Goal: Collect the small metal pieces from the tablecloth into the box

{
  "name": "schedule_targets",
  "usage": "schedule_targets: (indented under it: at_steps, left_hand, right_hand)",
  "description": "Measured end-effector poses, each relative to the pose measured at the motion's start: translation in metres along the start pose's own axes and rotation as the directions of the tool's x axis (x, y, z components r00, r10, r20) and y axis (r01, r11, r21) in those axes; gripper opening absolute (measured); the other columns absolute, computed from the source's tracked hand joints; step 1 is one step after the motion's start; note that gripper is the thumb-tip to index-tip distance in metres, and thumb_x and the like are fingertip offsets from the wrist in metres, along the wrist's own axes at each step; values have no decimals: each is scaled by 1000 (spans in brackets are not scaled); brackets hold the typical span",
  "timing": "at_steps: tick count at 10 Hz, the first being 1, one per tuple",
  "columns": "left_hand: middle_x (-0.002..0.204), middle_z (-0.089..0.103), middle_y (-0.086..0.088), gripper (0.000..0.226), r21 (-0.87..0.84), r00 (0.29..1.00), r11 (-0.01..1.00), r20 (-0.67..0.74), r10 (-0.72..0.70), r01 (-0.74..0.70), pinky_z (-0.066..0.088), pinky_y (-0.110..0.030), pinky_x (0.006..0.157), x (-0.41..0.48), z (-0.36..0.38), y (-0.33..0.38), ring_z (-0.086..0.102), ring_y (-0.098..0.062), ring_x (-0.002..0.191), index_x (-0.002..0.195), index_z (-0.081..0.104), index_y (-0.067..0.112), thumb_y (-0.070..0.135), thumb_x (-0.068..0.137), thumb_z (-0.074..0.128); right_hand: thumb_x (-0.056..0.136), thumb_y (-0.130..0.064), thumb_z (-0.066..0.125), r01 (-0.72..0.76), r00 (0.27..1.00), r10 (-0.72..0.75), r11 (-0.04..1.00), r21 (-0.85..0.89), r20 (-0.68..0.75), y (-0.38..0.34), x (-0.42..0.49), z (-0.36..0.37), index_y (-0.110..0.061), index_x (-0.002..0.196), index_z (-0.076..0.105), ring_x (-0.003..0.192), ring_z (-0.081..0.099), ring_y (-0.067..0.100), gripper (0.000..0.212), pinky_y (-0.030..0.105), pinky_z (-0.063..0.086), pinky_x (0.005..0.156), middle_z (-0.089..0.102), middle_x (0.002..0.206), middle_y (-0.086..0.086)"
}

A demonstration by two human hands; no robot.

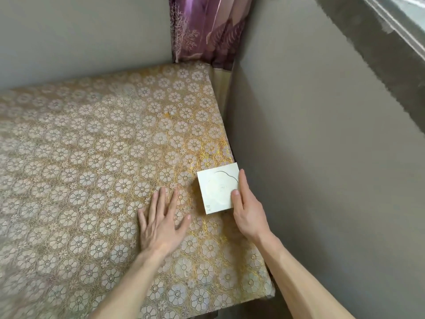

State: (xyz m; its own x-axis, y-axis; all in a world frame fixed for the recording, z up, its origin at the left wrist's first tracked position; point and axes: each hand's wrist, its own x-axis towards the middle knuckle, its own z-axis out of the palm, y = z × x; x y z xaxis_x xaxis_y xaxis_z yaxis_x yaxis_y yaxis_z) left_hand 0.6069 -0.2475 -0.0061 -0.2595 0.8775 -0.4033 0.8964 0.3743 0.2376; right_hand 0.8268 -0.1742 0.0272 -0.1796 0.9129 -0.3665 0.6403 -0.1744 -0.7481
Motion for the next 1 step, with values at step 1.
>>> schedule_targets:
  at_steps: [1]
  left_hand:
    - [151, -51, 8, 79, 82, 999, 996, 31, 29, -32, -17, -62, 117, 1, 5, -6, -41, -15, 143, 147, -37, 41, 77, 94, 10]
  right_hand:
    - [105, -53, 33, 41, 999, -40, 999, -36, 18, -10, 3, -19, -33, 161, 4, 146, 35, 13, 66, 27, 33, 113, 29, 162, -15]
